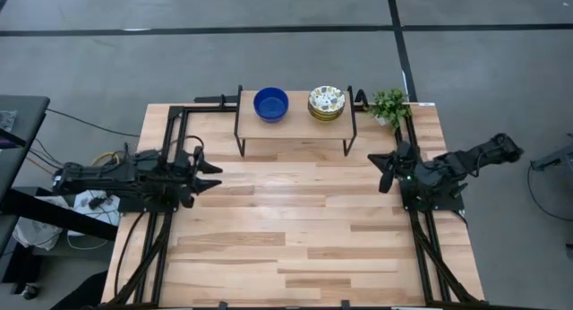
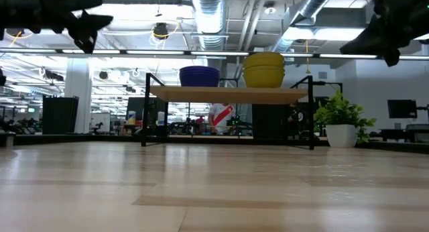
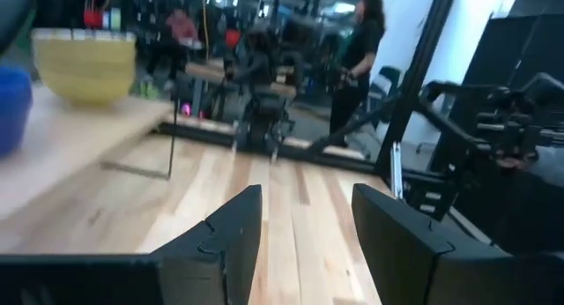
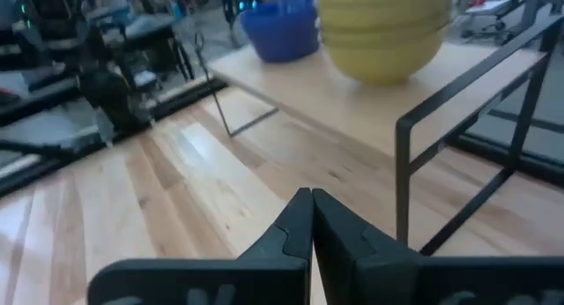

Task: Pick & Place Mini bowls
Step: Return to Home Position

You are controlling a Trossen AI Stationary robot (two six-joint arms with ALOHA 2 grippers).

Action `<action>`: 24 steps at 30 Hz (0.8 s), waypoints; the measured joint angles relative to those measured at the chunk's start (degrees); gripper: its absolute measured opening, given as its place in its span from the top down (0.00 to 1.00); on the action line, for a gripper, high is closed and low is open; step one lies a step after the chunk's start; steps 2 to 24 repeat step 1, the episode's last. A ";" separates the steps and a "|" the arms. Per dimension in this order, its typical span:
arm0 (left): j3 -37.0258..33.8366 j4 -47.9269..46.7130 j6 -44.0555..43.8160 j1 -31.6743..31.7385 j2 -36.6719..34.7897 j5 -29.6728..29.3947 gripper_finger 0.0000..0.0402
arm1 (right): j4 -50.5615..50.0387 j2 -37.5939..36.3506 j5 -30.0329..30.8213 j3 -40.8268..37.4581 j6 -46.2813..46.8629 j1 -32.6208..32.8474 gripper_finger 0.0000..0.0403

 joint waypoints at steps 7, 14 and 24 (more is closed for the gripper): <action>0.00 -0.49 0.75 0.00 -1.39 0.02 0.56 | 0.05 -1.05 0.79 0.01 -0.33 0.49 1.00; 0.00 -0.49 0.75 0.00 -1.39 0.02 0.56 | 0.05 -1.05 0.79 0.01 -0.33 0.49 1.00; 0.00 -0.49 0.75 0.00 -1.39 0.02 0.56 | 0.05 -1.05 0.79 0.01 -0.33 0.49 1.00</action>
